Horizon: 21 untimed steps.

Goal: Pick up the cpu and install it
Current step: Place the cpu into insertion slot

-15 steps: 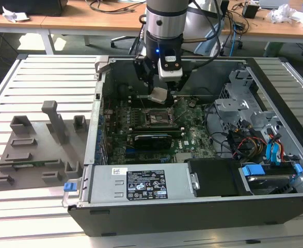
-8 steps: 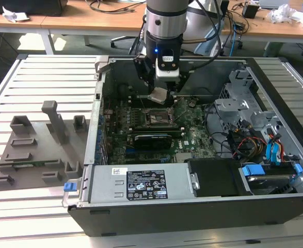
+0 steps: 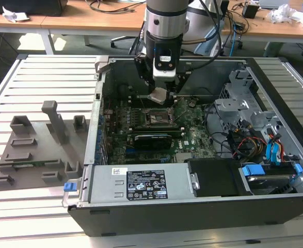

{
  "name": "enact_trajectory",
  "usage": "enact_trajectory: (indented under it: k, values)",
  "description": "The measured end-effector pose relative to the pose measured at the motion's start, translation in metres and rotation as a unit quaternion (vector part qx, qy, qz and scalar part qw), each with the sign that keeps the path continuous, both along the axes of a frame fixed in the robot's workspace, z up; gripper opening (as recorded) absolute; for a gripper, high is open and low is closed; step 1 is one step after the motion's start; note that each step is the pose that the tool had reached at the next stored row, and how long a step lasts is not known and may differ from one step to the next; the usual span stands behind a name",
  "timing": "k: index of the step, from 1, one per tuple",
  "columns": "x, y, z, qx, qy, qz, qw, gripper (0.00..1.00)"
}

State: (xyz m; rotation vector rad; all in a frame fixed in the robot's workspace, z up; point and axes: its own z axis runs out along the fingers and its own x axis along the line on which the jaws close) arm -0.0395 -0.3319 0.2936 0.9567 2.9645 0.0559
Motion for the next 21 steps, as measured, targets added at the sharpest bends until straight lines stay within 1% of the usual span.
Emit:
enact_trajectory:
  k: [3, 4, 6, 7, 9, 11, 14, 17, 18, 19, 20, 21]
  values:
    - [0.0, 0.0, 0.0, 0.0, 0.0, -0.013, 0.9999, 0.55]
    - [0.0, 0.0, 0.0, 0.0, 0.0, -0.022, 0.9998, 0.55]
    - [0.0, 0.0, 0.0, 0.0001, 0.0, -0.03, 0.9996, 0.55]
    - [0.0, 0.0, 0.0, 0.0, 0.0, -0.04, 0.9992, 0.55]
    - [0.0, 0.0, 0.0, 0.0, 0.0, -0.056, 0.9984, 0.55]
    - [0.0, 0.0, 0.0, 0.0, 0.0, -0.074, 0.9973, 0.55]
    - [0.0, 0.0, 0.0, 0.0, -0.0001, -0.088, 0.9962, 0.55]
    - [0.0, 0.0, 0.0, 0.0, 0.0, -0.102, 0.9948, 0.55]
    - [0.0, 0.0, 0.0, 0.0, 0.0, -0.109, 0.994, 0.55]
    - [0.0, 0.0, 0.0, 0.0, 0.0, -0.113, 0.9936, 0.55]
    - [0.0, 0.0, 0.0, 0.0, 0.0, -0.119, 0.9929, 0.55]
    - [0.0, 0.0, 0.0, 0.0, 0.0, -0.123, 0.9924, 0.55]
